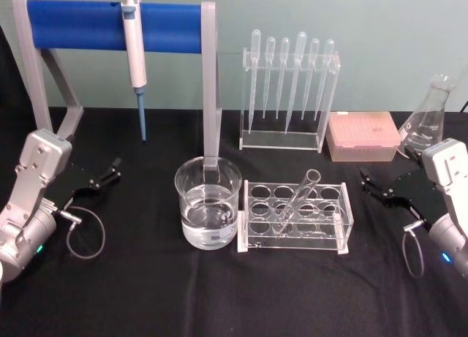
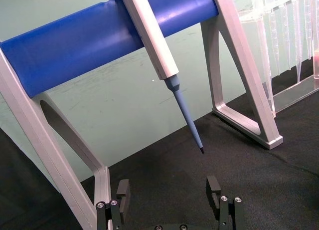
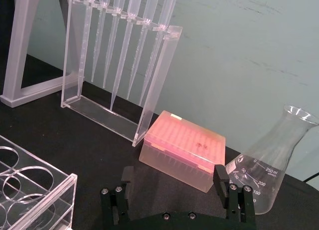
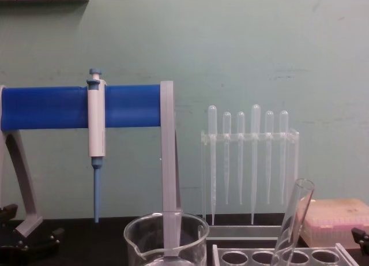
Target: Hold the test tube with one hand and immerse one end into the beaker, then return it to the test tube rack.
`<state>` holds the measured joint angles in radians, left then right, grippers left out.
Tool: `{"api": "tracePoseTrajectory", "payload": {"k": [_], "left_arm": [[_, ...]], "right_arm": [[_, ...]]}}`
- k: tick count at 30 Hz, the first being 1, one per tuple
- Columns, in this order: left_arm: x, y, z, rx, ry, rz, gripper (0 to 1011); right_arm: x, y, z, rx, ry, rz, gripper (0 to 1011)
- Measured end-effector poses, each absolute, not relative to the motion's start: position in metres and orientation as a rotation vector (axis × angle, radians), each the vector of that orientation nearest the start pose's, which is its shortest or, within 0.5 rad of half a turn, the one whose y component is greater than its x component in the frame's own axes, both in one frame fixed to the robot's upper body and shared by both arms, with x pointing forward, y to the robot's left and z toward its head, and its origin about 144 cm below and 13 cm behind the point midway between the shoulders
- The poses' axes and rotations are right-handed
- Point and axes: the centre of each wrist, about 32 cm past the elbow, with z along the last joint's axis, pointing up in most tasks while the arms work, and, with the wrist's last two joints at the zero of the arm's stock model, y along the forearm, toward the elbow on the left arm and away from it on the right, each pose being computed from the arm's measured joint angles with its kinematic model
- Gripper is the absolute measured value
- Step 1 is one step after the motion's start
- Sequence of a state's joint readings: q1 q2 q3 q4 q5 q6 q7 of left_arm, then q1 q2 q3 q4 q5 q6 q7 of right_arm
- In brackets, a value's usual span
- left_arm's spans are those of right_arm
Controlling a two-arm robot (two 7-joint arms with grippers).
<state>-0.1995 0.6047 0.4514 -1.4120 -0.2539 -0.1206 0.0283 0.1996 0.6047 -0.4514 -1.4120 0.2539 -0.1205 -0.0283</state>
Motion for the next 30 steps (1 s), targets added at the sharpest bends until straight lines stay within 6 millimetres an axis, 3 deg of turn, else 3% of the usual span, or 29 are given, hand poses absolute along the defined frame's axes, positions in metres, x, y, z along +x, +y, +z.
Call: {"api": "tracePoseTrajectory", "payload": {"k": [30], "left_arm": [[0.4886,0.3097,1.1398,0.304,-0.285,1.248,1000]], "right_arm": [[0.4886,-0.3097,1.1398,-0.304,-0.285,-1.248,1003]]}}
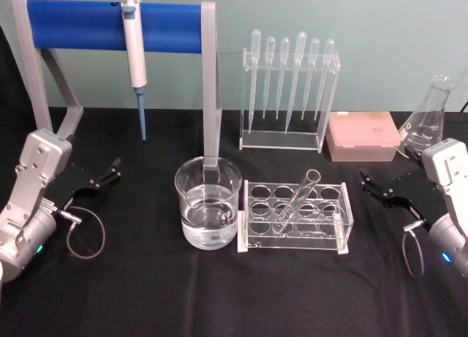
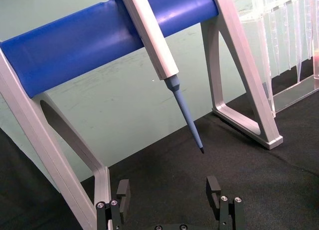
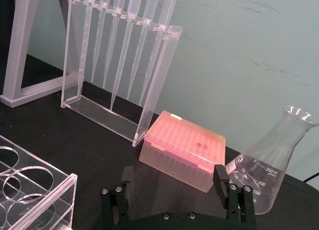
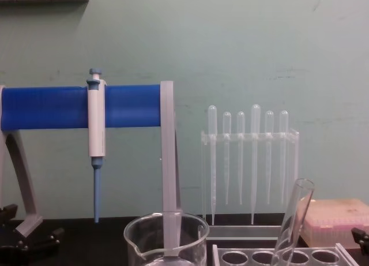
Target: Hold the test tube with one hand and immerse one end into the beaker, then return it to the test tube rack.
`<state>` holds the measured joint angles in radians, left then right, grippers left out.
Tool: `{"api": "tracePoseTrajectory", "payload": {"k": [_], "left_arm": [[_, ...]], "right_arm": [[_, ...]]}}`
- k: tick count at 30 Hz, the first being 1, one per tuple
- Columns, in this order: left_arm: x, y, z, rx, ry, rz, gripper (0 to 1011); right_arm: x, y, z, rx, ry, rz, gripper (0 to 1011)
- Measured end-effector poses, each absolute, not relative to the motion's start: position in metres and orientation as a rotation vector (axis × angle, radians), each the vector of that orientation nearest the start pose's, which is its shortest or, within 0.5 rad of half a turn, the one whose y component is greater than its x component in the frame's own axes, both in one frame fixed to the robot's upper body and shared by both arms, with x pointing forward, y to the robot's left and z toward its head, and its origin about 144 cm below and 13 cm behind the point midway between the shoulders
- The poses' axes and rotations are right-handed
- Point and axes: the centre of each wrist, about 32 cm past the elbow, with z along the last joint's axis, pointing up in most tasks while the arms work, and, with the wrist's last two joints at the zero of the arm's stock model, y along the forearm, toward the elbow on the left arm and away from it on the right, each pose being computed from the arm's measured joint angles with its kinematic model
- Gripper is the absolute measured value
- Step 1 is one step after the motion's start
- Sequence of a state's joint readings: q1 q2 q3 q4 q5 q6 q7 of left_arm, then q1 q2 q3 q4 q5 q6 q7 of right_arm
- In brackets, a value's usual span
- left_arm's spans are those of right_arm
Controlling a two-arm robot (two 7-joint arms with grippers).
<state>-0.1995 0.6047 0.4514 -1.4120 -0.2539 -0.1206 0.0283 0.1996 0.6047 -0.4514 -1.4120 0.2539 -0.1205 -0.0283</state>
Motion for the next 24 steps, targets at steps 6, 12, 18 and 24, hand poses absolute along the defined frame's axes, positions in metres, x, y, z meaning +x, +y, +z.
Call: {"api": "tracePoseTrajectory", "payload": {"k": [6,12,18,24], "left_arm": [[0.489,0.31,1.14,0.304,-0.285,1.248,1000],[0.489,0.31,1.14,0.304,-0.285,1.248,1000],[0.489,0.31,1.14,0.304,-0.285,1.248,1000],[0.489,0.31,1.14,0.304,-0.285,1.248,1000]], "right_arm": [[0.489,-0.31,1.14,-0.305,-0.285,-1.248,1002],[0.489,-0.311,1.142,-0.284,-0.286,-1.247,1003],[0.487,-0.313,1.155,-0.215,-0.3,-1.23,1002],[0.477,-0.313,1.17,-0.161,-0.317,-1.198,1002]]}}
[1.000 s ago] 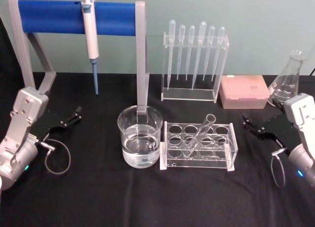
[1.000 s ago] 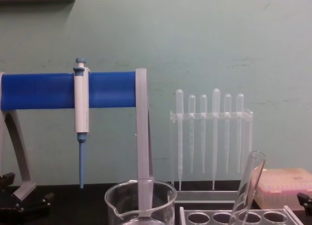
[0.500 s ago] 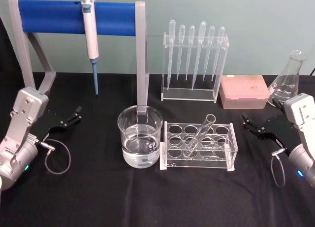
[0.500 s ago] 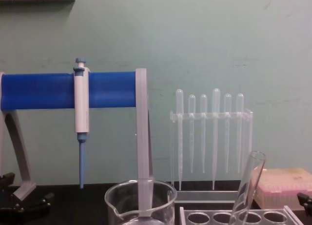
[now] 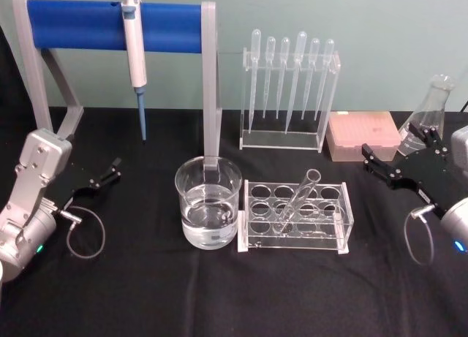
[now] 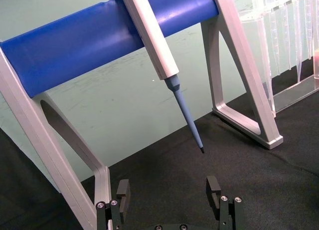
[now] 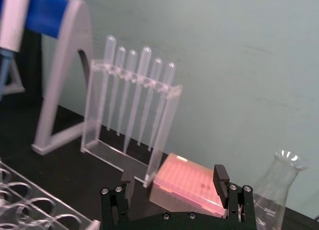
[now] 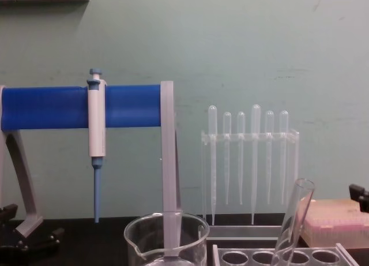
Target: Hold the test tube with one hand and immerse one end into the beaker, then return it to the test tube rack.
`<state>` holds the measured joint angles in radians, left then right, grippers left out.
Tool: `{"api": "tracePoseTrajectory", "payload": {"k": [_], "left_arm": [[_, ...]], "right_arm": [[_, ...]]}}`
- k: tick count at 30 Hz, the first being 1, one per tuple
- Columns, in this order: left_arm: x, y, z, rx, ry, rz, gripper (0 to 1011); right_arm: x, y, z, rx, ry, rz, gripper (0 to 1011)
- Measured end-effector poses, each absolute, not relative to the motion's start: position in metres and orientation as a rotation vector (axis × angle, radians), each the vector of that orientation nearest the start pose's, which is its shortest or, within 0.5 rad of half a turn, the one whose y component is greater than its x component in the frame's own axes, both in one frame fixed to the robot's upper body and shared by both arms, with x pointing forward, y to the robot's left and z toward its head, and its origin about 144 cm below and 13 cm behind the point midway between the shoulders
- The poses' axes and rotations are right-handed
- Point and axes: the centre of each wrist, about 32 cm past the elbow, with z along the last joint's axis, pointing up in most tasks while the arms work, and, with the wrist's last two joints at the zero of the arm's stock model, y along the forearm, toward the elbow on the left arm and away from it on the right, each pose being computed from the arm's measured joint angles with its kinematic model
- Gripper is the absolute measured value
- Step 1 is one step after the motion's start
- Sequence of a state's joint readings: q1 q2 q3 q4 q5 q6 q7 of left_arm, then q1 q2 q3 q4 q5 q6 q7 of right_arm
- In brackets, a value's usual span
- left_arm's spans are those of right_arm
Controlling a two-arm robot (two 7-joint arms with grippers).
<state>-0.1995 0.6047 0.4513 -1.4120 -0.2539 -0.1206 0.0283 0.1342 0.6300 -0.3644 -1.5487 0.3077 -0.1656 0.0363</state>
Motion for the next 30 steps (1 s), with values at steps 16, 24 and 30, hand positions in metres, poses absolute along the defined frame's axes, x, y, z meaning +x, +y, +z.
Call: {"api": "tracePoseTrajectory", "payload": {"k": [16,24,30], "left_arm": [[0.489,0.31,1.14,0.304,-0.285,1.248,1000],[0.489,0.31,1.14,0.305,-0.285,1.248,1000],[0.489,0.31,1.14,0.304,-0.285,1.248,1000]], "right_arm": [[0.444,-0.341,1.18,-0.088,-0.099,-0.888,1003],[0.442,-0.342,1.175,-0.11,-0.057,-0.706,1002],[0.448,-0.336,1.174,-0.089,-0.061,-0.622,1002]]}}
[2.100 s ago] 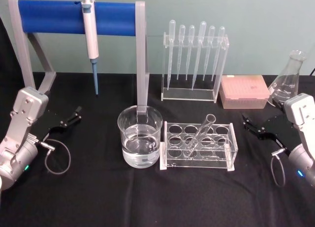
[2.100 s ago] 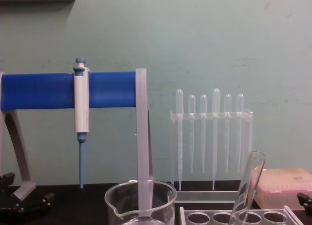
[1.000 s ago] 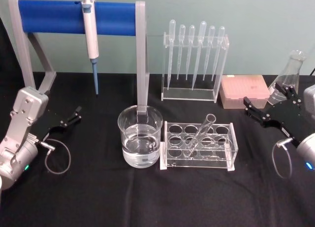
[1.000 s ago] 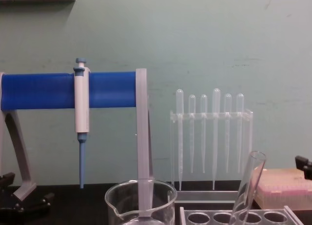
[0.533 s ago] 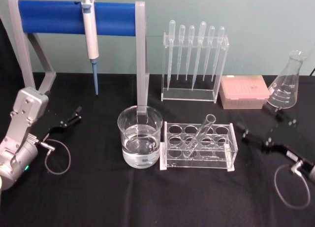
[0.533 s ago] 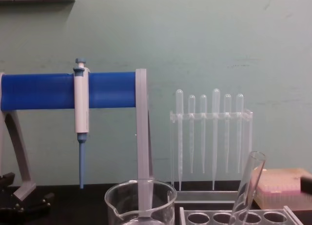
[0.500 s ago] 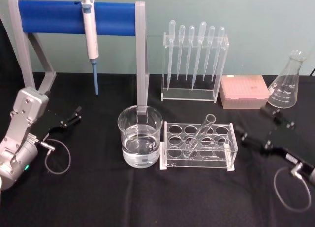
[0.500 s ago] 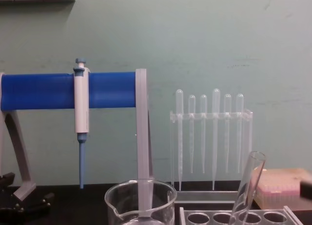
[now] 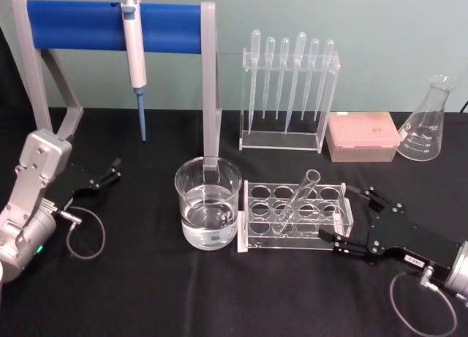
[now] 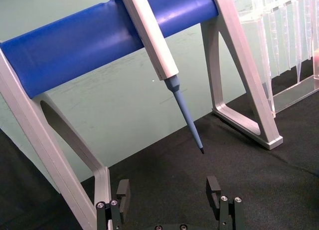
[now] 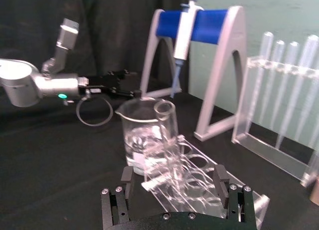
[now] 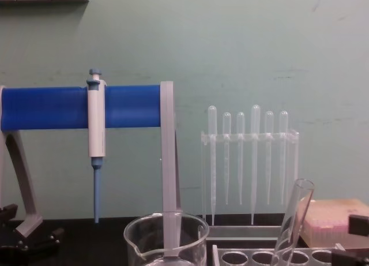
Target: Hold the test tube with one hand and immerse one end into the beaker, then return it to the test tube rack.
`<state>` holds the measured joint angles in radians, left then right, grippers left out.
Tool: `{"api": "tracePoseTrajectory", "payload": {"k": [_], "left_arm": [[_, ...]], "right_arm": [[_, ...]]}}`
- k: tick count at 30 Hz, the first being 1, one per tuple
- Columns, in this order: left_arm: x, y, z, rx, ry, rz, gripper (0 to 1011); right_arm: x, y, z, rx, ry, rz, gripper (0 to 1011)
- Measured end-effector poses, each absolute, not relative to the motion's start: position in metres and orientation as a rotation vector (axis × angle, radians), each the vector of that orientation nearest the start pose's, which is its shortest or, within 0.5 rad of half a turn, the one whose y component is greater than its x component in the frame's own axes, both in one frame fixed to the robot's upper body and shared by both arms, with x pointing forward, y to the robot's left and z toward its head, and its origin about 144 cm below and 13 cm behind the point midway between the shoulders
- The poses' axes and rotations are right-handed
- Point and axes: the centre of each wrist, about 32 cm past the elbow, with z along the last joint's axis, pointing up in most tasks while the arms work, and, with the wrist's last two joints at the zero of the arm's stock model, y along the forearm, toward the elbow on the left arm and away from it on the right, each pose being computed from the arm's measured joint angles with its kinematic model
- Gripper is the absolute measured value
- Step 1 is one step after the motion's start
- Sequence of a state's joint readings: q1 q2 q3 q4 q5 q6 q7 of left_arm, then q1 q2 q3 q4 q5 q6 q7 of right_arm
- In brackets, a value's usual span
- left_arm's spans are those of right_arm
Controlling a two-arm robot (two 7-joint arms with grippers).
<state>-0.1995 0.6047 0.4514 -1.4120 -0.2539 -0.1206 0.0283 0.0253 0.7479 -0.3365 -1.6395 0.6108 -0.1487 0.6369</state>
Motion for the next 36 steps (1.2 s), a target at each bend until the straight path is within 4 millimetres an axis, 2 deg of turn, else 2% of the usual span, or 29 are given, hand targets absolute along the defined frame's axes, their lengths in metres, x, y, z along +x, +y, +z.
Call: {"api": "tracePoseTrajectory", "payload": {"k": [24,36], "left_arm": [[0.489,0.31,1.14,0.304,-0.285,1.248,1000],[0.489,0.31,1.14,0.304,-0.285,1.248,1000]], "right_arm": [[0.484,-0.306,1.174,-0.036,-0.065,-0.55,1003],[0.49,-0.3,1.174,-0.043,-0.071,-0.557,1003]]}}
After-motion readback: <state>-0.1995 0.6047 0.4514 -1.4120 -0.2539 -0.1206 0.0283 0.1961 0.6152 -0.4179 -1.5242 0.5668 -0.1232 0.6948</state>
